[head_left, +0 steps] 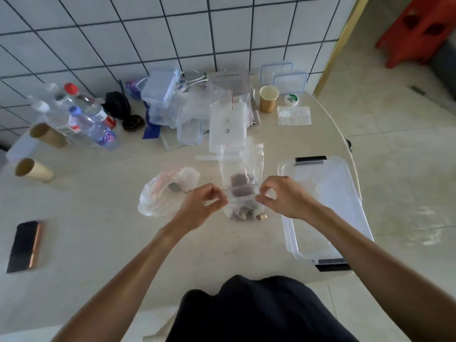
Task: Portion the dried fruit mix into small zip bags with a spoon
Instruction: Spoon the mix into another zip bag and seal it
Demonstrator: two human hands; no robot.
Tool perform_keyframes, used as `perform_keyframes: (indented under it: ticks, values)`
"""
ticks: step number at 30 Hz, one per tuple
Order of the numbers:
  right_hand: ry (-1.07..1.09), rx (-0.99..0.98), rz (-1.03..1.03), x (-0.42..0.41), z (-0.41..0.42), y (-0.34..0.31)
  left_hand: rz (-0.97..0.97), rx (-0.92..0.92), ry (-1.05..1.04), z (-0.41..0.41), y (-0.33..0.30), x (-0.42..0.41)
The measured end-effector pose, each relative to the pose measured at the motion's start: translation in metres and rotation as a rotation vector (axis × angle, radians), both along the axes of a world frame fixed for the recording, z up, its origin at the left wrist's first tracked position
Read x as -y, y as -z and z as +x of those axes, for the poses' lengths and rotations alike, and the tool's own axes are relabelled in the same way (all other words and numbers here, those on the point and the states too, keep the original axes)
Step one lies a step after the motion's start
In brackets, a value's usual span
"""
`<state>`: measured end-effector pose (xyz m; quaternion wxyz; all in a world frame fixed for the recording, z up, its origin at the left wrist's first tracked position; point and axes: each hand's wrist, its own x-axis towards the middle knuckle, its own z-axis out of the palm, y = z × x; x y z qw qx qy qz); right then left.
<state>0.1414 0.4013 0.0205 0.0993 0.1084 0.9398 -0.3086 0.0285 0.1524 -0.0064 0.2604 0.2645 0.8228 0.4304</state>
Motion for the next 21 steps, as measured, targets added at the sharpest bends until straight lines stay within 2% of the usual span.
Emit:
perform_keyframes:
  ticks: [7,14,21]
  values:
    - [-0.053,0.038,0.039,0.038,0.006,-0.007,0.141,-0.037,0.004,0.018,0.018,0.013]
    - [-0.024,0.07,-0.021,0.03,0.017,-0.015,0.305,0.262,-0.157,0.021,0.023,0.017]
    - [0.017,-0.039,-0.098,0.043,-0.002,-0.004,0.365,0.23,-0.238,0.027,0.015,0.003]
